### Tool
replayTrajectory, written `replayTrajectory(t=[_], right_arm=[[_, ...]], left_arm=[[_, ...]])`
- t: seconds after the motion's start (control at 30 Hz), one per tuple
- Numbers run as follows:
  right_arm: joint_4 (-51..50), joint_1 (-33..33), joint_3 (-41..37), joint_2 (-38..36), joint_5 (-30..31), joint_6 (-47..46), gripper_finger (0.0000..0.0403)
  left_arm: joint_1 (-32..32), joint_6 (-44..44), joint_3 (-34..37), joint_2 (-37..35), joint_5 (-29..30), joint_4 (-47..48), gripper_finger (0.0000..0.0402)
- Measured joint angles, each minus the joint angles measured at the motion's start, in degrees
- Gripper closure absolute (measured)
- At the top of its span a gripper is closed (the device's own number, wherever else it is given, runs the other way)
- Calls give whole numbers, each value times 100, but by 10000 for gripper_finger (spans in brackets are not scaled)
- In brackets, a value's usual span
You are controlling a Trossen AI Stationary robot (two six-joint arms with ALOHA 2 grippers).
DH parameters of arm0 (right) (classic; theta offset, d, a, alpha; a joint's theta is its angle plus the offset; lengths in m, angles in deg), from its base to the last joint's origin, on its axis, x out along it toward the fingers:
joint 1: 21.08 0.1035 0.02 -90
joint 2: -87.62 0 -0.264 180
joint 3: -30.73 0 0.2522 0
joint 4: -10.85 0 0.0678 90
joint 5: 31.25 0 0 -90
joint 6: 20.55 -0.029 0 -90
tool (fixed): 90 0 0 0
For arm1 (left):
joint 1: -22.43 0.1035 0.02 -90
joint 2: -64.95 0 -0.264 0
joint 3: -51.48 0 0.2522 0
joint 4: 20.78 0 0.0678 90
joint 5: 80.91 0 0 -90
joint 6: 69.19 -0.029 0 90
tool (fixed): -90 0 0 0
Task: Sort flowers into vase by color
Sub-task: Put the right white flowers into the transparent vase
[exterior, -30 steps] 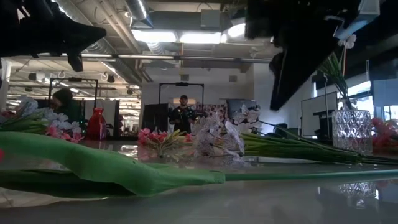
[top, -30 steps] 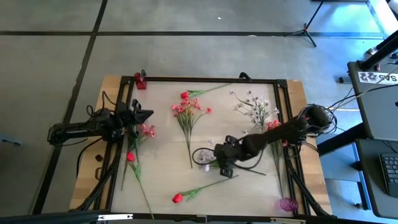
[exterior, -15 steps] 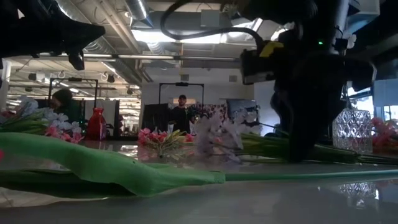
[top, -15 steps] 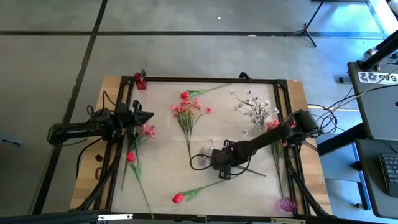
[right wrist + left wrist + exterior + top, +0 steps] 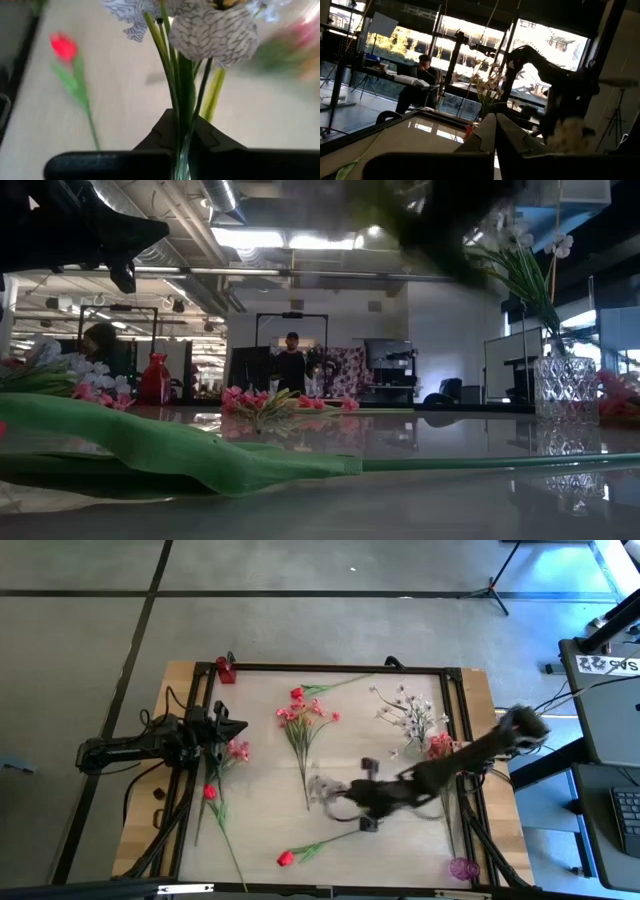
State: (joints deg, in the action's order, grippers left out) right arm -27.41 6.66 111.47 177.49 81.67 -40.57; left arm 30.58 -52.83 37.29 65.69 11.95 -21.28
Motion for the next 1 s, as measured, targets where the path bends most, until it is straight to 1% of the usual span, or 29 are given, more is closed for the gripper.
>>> replayTrajectory(t=[0.1, 0.2, 0.23, 0.3, 0.4, 0.5, 0.6, 0.7, 0.8, 0.9, 0.97, 1.0], right_arm=[[254, 344, -413, -983, 915, 420, 390], [547, 627, -1087, -2037, 1720, 837, 385], [702, 683, -1338, -2421, 1928, 983, 387], [917, 708, -1842, -3230, 2072, 1211, 391], [1491, 706, -2545, -4395, 1970, 1703, 391], [1881, 713, -3003, -5449, 1411, 2290, 391], [1759, 716, -3204, -6530, 843, 2643, 391], [1413, 716, -3229, -7458, 535, 3075, 391], [954, 716, -3235, -8253, 445, 3506, 391], [489, 716, -3229, -8946, 409, 3640, 391], [407, 713, -3240, -8960, 560, 3674, 391], [266, 714, -3268, -8958, 753, 3763, 391]], left_arm=[[-19, 2, 0, 2, -178, -47, 401], [-119, -33, 0, 2, -333, -189, 401], [-156, -41, 2, 2, -380, -253, 401], [-251, -100, 2, 2, -409, -439, 401], [-430, -328, 2, 2, -415, -512, 401], [-613, -464, 2, 2, -412, -561, 401], [-786, -571, 2, 7, -414, -619, 401], [-944, -760, 2, 7, -533, -703, 401], [-1092, -1012, 2, 7, -920, -842, 401], [-1211, -1229, 2, 7, -1047, -969, 401], [-1250, -1344, 2, 3, -1044, -1032, 401], [-1248, -1370, 2, 1, -1037, -1033, 401]])
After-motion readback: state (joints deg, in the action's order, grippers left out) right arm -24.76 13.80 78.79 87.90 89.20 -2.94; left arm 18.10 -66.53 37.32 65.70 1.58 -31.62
